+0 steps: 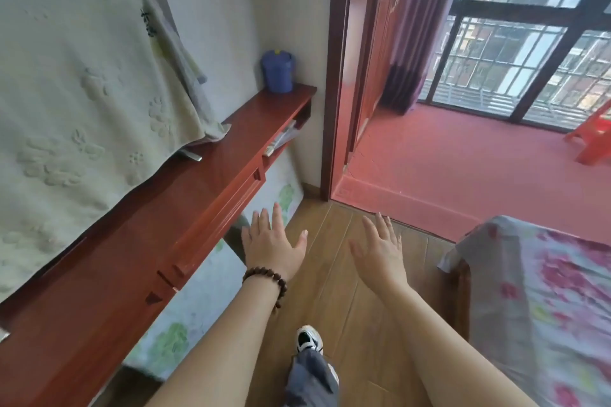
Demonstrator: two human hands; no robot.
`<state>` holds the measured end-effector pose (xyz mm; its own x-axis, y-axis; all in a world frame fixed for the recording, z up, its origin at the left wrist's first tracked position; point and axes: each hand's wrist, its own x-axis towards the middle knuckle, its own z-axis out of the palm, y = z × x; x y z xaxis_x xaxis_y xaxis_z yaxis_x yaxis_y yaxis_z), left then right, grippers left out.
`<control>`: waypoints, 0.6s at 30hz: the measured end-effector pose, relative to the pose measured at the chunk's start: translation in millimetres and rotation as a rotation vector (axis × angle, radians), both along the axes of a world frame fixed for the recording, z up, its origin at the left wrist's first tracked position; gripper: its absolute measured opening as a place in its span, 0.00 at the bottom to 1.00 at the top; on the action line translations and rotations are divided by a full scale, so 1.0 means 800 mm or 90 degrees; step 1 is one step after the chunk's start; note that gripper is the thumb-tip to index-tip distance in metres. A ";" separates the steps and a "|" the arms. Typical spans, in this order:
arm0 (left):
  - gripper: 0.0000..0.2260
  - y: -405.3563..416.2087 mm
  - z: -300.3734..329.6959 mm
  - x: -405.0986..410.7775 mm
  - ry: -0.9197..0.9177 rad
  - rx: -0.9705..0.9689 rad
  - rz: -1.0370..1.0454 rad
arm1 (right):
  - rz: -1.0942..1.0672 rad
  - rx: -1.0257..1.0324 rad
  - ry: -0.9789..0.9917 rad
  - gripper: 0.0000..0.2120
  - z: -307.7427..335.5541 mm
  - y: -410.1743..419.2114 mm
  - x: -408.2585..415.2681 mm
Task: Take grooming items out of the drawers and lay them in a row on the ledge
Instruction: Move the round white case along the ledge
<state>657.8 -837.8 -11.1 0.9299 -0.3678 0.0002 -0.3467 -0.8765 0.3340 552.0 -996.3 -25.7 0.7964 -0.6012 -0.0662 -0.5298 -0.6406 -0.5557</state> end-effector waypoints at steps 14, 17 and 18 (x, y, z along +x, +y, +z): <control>0.34 -0.185 0.012 0.366 -0.030 -0.081 0.085 | 0.083 -0.038 -0.025 0.28 0.014 -0.201 0.399; 0.34 -0.209 0.015 0.424 -0.038 -0.092 0.099 | 0.097 -0.033 -0.026 0.28 0.015 -0.224 0.461; 0.34 -0.215 0.014 0.442 -0.039 -0.095 0.106 | 0.102 -0.034 -0.024 0.28 0.015 -0.233 0.482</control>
